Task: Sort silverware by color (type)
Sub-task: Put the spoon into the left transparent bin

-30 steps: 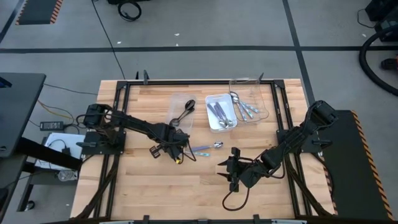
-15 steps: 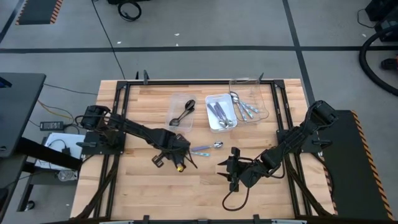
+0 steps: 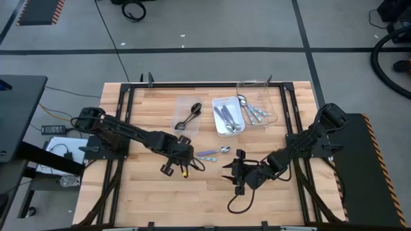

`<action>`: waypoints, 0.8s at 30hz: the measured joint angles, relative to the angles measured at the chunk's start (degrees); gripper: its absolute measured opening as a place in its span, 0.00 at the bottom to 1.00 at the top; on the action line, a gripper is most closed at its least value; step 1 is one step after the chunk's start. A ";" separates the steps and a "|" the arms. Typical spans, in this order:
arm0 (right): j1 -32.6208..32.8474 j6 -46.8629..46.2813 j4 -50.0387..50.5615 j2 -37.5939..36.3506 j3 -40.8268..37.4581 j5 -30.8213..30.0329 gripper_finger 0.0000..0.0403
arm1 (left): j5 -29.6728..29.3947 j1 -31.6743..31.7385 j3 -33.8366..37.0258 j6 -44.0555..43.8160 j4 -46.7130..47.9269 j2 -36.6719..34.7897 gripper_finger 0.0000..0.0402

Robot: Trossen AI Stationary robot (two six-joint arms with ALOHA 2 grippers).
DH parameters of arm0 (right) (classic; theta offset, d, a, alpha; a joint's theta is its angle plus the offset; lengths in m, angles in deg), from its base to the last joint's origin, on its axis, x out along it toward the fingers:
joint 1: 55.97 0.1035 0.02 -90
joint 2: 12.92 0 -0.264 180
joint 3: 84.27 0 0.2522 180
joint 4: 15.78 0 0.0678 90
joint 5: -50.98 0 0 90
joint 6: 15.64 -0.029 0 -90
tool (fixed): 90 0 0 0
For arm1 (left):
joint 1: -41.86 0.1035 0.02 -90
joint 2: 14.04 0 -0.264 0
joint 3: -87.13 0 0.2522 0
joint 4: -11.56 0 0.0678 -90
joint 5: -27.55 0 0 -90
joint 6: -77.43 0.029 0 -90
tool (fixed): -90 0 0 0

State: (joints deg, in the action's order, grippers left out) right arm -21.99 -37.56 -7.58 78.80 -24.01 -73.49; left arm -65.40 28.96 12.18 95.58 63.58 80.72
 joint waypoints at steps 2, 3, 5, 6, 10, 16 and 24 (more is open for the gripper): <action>-0.26 0.93 -0.20 0.00 0.00 0.01 0.46 | -1.05 0.01 -0.03 -2.42 -0.82 -1.26 0.00; -0.35 1.14 -0.34 0.00 0.00 0.03 0.46 | -1.92 0.03 -0.02 -3.65 -0.93 -1.94 0.00; -0.59 1.45 -0.42 0.00 0.00 0.01 0.46 | -3.51 0.42 -0.01 -6.55 -2.20 -3.16 0.00; -0.69 1.53 -0.40 0.00 0.00 0.01 0.46 | -4.55 0.57 -0.01 -8.06 -2.92 -3.92 0.00; -1.03 1.87 -0.44 0.00 0.00 0.06 0.46 | -7.62 1.81 -0.04 -13.16 -5.42 -6.17 0.00; -1.29 3.08 -1.34 0.00 0.00 0.91 0.46 | -11.36 2.52 -0.08 -14.70 -11.79 -9.11 0.00; -1.53 3.94 -2.26 0.00 0.00 1.56 0.46 | -17.41 7.79 -0.02 -14.28 -20.07 -10.22 0.00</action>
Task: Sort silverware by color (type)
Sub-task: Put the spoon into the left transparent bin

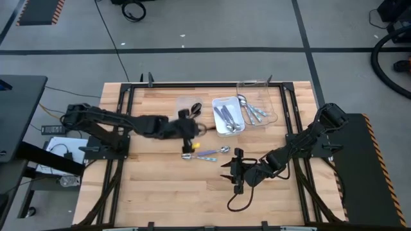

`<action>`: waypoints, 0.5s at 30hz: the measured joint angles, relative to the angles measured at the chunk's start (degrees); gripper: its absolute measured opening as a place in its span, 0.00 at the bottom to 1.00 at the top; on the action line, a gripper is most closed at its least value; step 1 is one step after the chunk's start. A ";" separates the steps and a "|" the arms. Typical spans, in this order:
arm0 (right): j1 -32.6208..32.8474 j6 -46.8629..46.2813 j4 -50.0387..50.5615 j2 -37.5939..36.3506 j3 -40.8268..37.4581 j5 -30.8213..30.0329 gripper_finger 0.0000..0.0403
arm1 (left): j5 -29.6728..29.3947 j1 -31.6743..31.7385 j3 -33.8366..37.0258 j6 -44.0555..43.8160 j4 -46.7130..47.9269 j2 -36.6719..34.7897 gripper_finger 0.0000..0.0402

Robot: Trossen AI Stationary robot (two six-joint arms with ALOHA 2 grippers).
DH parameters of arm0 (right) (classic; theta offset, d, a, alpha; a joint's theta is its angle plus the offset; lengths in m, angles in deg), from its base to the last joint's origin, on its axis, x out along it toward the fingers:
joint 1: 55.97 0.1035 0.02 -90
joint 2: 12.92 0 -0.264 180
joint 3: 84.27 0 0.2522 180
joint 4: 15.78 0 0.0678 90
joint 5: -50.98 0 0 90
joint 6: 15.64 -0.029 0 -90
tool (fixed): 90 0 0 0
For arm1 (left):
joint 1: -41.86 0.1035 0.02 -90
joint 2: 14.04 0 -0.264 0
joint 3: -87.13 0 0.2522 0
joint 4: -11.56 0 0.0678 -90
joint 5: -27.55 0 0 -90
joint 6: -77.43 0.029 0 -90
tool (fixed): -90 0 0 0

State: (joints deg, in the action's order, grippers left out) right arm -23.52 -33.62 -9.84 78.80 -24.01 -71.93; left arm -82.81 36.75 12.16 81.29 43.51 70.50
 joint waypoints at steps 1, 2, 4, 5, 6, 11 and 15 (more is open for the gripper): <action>0.00 0.02 0.09 0.00 0.00 0.00 0.46 | -0.01 1.04 -0.01 -0.21 -1.67 -0.15 0.00; 0.00 0.01 0.08 0.00 0.00 0.00 0.46 | 0.05 2.08 -0.05 -0.38 -2.91 -0.31 0.00; -0.02 0.00 0.03 0.00 0.00 -0.02 0.46 | 1.42 4.24 -0.07 -1.35 -3.64 -0.85 0.00; 0.00 0.00 0.03 0.00 0.00 0.00 0.46 | 2.41 5.27 -0.07 -2.10 -4.60 -0.90 0.00; 0.00 0.00 0.03 0.00 0.00 0.02 0.46 | 3.49 6.24 -0.07 -3.07 -5.49 -0.89 0.00; -0.26 -0.13 -0.15 0.00 0.00 0.07 0.46 | 6.92 11.48 -0.07 -9.41 -5.76 -0.88 0.00; -0.28 -0.42 -0.25 0.00 0.00 0.07 0.46 | 9.95 17.18 -0.07 -19.12 -2.14 -0.88 0.01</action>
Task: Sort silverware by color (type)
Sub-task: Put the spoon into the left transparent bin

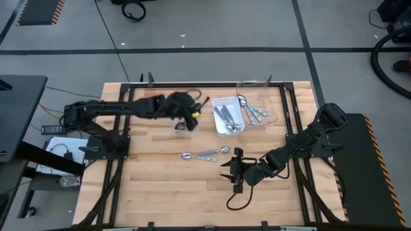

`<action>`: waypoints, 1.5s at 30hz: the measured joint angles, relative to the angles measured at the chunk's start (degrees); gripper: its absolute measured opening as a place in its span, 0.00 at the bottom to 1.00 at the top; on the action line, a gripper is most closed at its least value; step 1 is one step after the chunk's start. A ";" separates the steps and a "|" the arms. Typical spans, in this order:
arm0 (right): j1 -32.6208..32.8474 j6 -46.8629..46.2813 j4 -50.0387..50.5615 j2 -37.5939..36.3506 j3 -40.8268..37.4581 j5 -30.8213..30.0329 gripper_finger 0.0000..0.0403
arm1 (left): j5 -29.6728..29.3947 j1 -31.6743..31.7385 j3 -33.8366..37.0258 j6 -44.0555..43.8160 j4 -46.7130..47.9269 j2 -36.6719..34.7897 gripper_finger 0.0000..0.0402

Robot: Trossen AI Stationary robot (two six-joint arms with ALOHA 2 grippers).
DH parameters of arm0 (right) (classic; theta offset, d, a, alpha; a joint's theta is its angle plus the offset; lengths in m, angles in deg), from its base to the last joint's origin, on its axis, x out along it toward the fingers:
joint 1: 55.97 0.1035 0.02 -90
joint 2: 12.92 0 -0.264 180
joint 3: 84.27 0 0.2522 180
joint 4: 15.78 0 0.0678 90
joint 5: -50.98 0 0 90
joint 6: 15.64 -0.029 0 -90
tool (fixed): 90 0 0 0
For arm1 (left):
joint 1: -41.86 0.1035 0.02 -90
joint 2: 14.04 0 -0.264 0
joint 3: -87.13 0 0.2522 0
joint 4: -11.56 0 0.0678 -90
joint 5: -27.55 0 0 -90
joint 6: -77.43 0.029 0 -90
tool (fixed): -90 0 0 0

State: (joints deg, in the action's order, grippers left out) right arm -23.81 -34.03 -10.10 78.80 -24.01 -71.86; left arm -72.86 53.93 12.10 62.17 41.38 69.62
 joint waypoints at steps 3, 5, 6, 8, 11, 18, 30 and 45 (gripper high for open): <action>-0.13 0.00 -0.02 0.00 0.00 0.00 0.46 | 2.41 4.38 0.00 -3.76 4.13 0.00 0.01; -0.42 -0.01 -0.02 0.00 0.00 0.01 0.46 | 3.13 6.73 0.00 -5.44 6.51 0.07 0.01; -0.57 -0.02 -0.02 0.00 0.00 0.00 0.46 | 3.46 7.73 0.00 -6.19 7.49 0.30 0.01; -0.84 -0.02 -0.02 0.00 0.00 0.05 0.46 | 4.87 9.43 0.01 -7.74 9.82 0.91 0.01; -1.25 -0.04 -0.04 0.00 0.00 1.24 0.46 | 7.86 11.31 0.02 -9.05 12.10 2.92 0.02; -1.95 -0.04 -0.44 0.00 0.00 2.49 0.46 | 12.34 13.29 0.07 -9.89 12.19 8.24 0.02; -1.95 -0.96 -0.04 0.02 0.00 2.56 0.46 | 14.73 14.78 0.04 -12.69 18.55 14.46 0.02; -1.95 -1.55 0.00 0.02 0.00 2.54 0.46 | 14.89 14.71 0.04 -14.15 18.27 14.71 0.02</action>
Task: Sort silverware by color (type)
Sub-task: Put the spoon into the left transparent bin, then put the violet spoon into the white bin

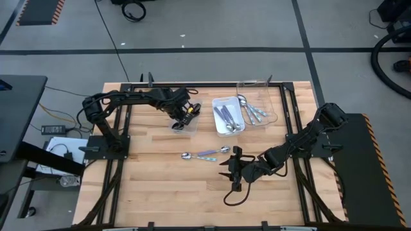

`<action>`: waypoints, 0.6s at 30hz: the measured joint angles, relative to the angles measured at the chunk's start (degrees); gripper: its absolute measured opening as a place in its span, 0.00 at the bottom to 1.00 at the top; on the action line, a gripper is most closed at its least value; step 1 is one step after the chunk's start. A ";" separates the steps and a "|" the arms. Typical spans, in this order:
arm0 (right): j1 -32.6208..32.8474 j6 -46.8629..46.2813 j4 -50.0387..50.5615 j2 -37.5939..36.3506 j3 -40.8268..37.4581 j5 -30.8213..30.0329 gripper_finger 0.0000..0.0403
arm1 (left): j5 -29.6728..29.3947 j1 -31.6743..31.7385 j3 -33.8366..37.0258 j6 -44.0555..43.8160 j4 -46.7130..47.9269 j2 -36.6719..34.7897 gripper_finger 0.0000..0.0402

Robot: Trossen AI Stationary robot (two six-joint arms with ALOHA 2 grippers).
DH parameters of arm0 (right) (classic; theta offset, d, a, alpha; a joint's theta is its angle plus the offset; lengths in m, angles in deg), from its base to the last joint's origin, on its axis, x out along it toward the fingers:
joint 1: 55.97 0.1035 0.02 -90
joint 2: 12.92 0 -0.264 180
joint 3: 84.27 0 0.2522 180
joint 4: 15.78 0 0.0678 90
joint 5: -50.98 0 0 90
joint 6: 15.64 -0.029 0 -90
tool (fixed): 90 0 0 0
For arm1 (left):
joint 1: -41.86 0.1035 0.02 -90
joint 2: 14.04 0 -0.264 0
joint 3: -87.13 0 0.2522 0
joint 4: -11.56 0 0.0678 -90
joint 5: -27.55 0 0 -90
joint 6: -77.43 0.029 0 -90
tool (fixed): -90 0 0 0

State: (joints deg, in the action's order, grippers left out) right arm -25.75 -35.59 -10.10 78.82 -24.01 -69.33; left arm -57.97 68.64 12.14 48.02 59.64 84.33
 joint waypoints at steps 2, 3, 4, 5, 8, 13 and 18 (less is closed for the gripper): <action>0.01 0.00 0.00 0.00 0.00 0.01 0.46 | 0.01 -0.25 0.00 0.23 -0.01 0.00 0.03; 0.02 0.00 0.00 0.00 0.00 0.00 0.46 | -0.01 -0.40 0.00 0.39 -0.05 0.00 0.04; 0.02 0.00 0.00 0.00 0.00 0.00 0.46 | -0.01 -0.60 0.00 0.55 -0.11 0.00 0.06; 0.02 0.00 0.01 0.00 0.00 0.00 0.46 | -0.01 -0.82 0.00 0.83 -0.15 -0.02 0.08; 0.02 0.00 0.02 0.00 0.00 0.00 0.46 | 0.00 -1.46 0.00 1.15 -0.11 -0.02 0.18; 0.01 0.16 0.89 0.02 0.00 -0.01 0.46 | -0.04 -2.49 0.00 5.13 -1.64 -0.70 0.32; -0.07 1.43 2.44 0.02 0.00 -1.59 0.46 | -3.43 -5.91 0.00 9.11 -3.26 -3.97 0.35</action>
State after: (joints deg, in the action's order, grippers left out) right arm -25.82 -34.16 -7.66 78.85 -24.01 -70.92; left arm -61.41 62.73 12.14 57.14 56.39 80.36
